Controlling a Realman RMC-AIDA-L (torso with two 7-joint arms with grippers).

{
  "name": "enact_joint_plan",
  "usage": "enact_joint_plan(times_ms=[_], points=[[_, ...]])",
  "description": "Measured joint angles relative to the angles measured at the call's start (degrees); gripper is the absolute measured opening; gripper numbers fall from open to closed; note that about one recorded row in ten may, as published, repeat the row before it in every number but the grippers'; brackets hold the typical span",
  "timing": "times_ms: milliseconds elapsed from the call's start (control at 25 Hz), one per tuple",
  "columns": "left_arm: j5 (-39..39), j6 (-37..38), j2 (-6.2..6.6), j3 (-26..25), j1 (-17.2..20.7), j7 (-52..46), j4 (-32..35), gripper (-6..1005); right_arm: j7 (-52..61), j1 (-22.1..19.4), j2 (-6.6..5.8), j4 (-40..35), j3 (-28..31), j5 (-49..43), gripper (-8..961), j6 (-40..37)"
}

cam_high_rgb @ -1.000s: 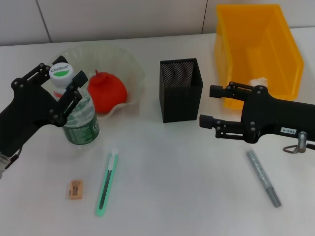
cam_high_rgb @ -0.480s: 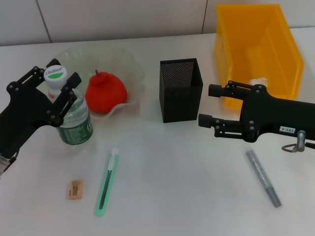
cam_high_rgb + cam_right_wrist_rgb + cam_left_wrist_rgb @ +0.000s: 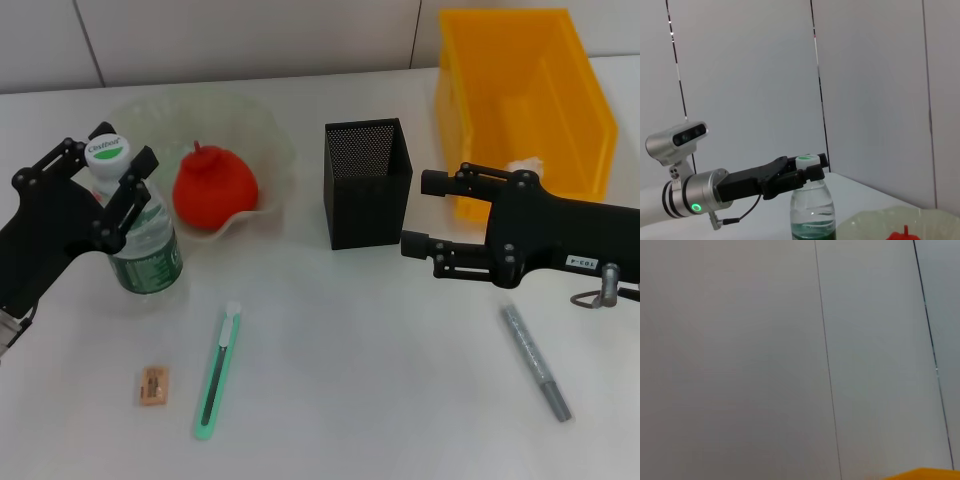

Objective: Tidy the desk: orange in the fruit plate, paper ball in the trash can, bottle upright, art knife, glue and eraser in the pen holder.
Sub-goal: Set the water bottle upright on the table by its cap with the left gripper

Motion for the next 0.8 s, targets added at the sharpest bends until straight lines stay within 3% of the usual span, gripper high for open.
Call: enact_joint_plan(times_ms=[800], points=[[-0.4,-0.7,0.01,0.0,0.2,0.9,-0.4,448,0.0,0.4,0.09,0.0,0.1,0.1,769,0.0]])
